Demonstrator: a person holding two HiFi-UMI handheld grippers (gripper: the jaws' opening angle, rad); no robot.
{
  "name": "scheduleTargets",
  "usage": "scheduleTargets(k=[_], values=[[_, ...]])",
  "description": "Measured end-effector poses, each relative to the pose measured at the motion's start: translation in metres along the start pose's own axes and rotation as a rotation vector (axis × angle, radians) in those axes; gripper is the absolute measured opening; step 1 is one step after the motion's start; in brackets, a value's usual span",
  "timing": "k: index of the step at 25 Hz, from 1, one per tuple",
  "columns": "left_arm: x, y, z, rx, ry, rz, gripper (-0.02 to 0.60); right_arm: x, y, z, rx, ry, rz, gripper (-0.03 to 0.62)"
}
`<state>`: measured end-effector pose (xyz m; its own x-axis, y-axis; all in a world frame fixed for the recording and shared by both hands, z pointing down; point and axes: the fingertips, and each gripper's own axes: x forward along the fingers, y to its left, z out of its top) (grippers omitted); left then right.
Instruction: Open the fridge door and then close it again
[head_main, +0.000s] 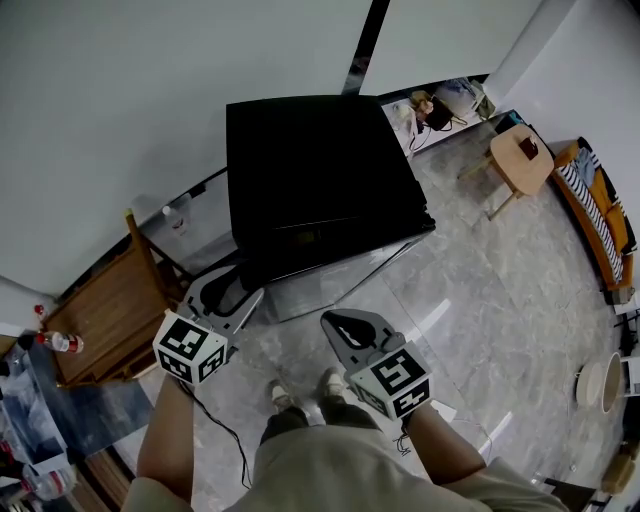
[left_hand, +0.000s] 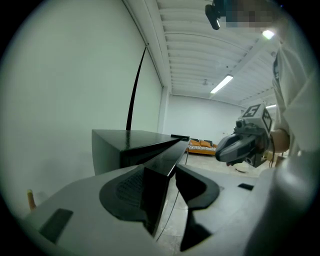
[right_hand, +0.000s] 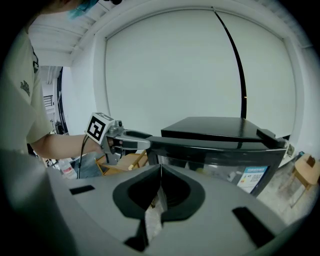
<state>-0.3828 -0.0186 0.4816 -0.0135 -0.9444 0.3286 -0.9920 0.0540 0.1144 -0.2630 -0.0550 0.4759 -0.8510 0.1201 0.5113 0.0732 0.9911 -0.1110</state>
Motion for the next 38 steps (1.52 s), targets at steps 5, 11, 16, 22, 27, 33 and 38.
scheduleTargets(k=[5,11,16,22,27,33,38], values=[[-0.011,-0.02,-0.008,-0.003,0.006,0.012,0.19,-0.01,0.009,-0.004,-0.01,-0.009,-0.005,-0.003],[-0.019,-0.033,-0.011,-0.015,0.002,0.025,0.187,-0.026,0.019,-0.013,-0.001,-0.014,-0.021,-0.003],[-0.028,-0.053,-0.017,-0.032,0.0,0.005,0.181,-0.038,0.027,-0.021,0.004,-0.019,-0.036,-0.003],[-0.04,-0.08,-0.023,-0.034,0.025,-0.018,0.169,-0.056,0.037,-0.026,0.005,-0.026,-0.052,-0.003],[-0.048,-0.107,-0.027,-0.03,0.041,-0.053,0.163,-0.071,0.043,-0.03,0.015,-0.046,-0.077,-0.003],[-0.056,-0.138,-0.032,-0.035,0.044,-0.096,0.16,-0.091,0.042,-0.038,0.028,-0.057,-0.122,-0.003],[-0.06,-0.165,-0.037,-0.03,0.052,-0.137,0.155,-0.112,0.036,-0.051,0.052,-0.061,-0.168,-0.003]])
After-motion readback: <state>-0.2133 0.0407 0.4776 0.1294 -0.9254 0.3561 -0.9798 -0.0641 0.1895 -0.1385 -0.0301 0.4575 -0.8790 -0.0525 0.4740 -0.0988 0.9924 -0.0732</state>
